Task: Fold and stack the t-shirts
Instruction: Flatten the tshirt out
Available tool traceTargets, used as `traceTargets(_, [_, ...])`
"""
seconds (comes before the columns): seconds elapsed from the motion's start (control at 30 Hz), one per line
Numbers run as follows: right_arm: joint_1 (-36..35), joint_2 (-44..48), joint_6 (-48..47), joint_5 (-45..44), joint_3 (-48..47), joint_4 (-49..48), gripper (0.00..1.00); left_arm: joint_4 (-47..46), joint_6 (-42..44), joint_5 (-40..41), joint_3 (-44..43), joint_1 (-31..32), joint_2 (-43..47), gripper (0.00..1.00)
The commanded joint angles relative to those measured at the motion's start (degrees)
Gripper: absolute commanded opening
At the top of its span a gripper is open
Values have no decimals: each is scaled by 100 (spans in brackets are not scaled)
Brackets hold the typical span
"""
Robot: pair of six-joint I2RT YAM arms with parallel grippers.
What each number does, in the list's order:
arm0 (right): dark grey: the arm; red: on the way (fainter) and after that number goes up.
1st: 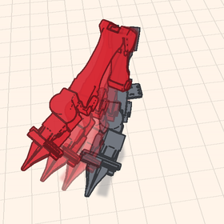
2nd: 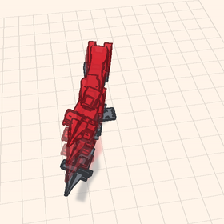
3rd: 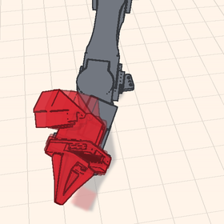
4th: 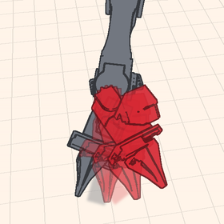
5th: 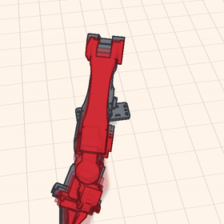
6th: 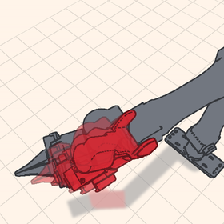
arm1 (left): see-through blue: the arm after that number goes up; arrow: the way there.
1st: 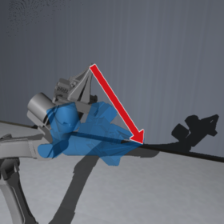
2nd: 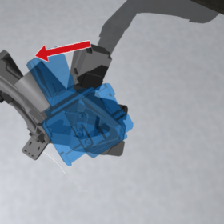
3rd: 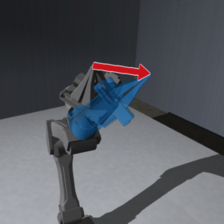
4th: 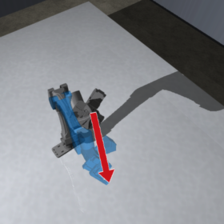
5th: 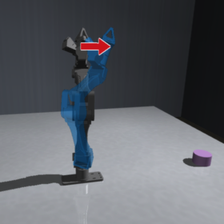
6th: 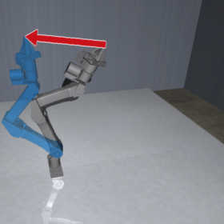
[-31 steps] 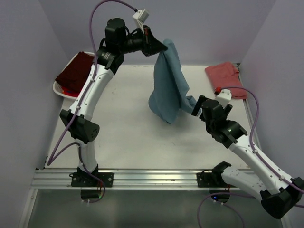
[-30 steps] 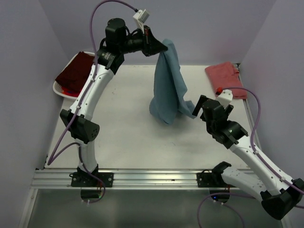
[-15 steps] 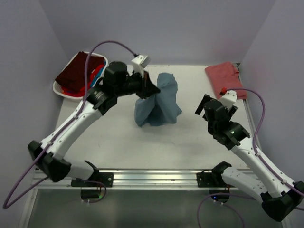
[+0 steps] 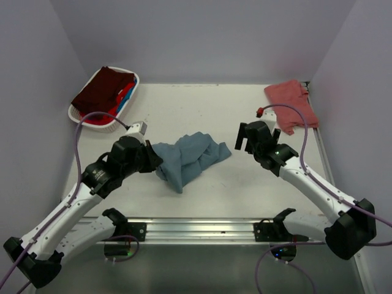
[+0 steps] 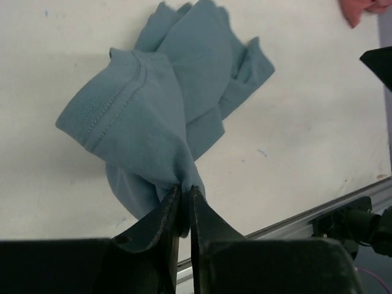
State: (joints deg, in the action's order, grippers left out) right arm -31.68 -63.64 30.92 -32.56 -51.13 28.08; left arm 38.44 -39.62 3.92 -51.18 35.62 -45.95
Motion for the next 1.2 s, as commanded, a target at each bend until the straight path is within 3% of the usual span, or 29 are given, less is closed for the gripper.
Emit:
traceTargets(0.0, [30, -587, -542, 1108, -414, -714, 99, 489, -687, 319, 405, -20, 104, 16])
traceTargets(0.1, [48, -1465, -850, 2041, -844, -873, 99, 480, -828, 494, 643, -11, 376, 21])
traceTargets(0.2, [57, -2327, -1026, 2875, -1301, -1058, 92, 498, -872, 653, 723, -11, 500, 31])
traceTargets(0.37, [57, -3372, -1149, 3922, -1960, -1366, 80, 481, -855, 733, 767, -11, 421, 37])
traceTargets(0.57, [48, -4314, -1255, 3915, -2603, -1269, 80, 481, -872, 785, 811, -11, 499, 37])
traceTargets(0.7, [66, -5007, -1343, 3451, -2989, -1217, 79, 594, -872, 891, 767, -11, 596, 37])
traceTargets(0.9, [276, -5440, -1413, 3273, -3289, -1260, 73, 735, -855, 979, 732, -11, 667, 35])
traceTargets(1.0, [399, -5519, -1369, 3483, -3263, -1339, 59, 753, -855, 1005, 741, -11, 693, 34])
traceTargets(1.03, [417, -5537, -1360, 3606, -3210, -1375, 44, 744, -855, 1014, 741, -11, 676, 33])
traceTargets(1.17, [435, -5528, -1273, 3782, -3069, -1498, 5, 736, -829, 1023, 767, -20, 597, 33])
